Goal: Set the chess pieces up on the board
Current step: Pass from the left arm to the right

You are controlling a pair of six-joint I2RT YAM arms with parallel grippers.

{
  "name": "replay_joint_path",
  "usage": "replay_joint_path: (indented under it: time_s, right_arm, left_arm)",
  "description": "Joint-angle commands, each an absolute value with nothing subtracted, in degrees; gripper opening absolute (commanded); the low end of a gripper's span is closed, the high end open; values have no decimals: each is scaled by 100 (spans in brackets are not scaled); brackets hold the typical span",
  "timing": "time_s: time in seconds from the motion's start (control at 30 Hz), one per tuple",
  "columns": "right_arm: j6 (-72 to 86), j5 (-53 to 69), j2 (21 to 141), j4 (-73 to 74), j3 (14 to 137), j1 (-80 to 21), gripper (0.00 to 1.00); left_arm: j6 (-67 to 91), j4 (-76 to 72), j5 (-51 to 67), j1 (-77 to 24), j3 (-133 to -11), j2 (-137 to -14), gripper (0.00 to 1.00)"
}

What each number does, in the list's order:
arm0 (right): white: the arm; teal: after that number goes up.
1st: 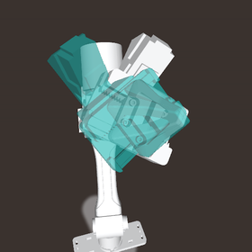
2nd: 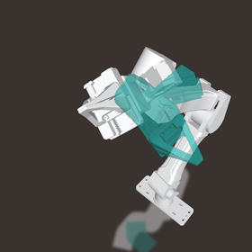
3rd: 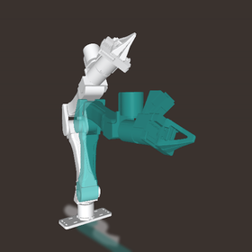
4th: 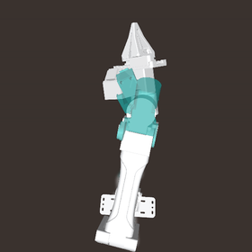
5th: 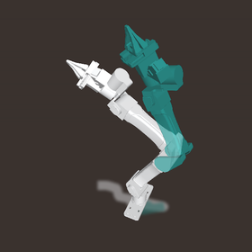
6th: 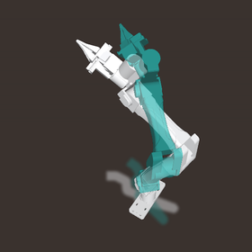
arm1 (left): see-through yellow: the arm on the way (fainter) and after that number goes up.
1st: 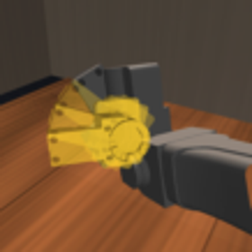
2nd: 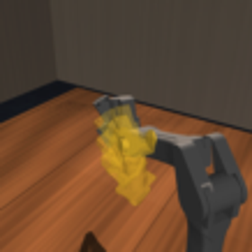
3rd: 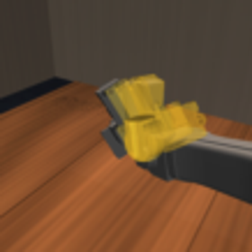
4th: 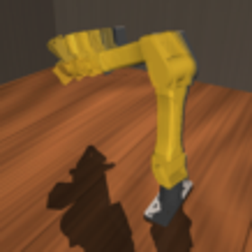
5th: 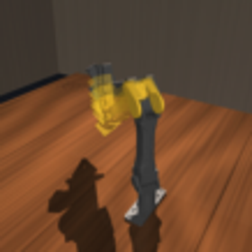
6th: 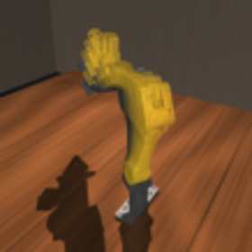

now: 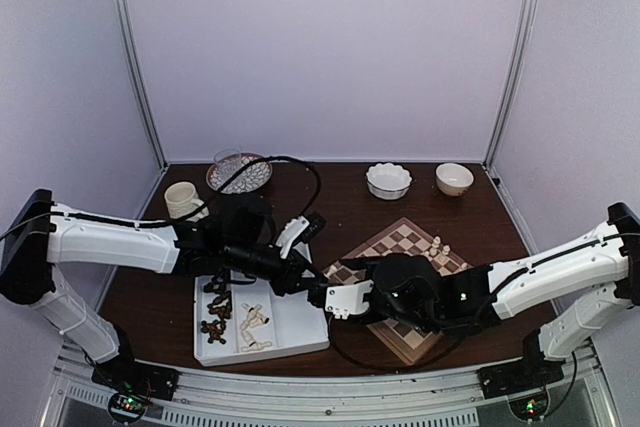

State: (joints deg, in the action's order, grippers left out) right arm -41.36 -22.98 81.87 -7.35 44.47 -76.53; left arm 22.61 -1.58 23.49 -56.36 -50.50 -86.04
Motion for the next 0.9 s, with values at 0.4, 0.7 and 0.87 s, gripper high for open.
replay_joint_path:
  time_s: [0.4, 0.7, 0.87]
  right_arm:
    - [-4480, -3001, 9079, -162, 5134, -7737, 53]
    - [-4395, -3036, 9138, 301, 5340, -7752, 52]
    - [-4413, -2835, 9051, 458, 5313, -7759, 52]
  left_arm:
    - [2408, -186, 3005, -5704, -5414, -9329, 4]
    - [2323, 167, 2788, -5703, -5528, -9394, 4]
    - [2320, 182, 2793, -5704, -5523, -9362, 4]
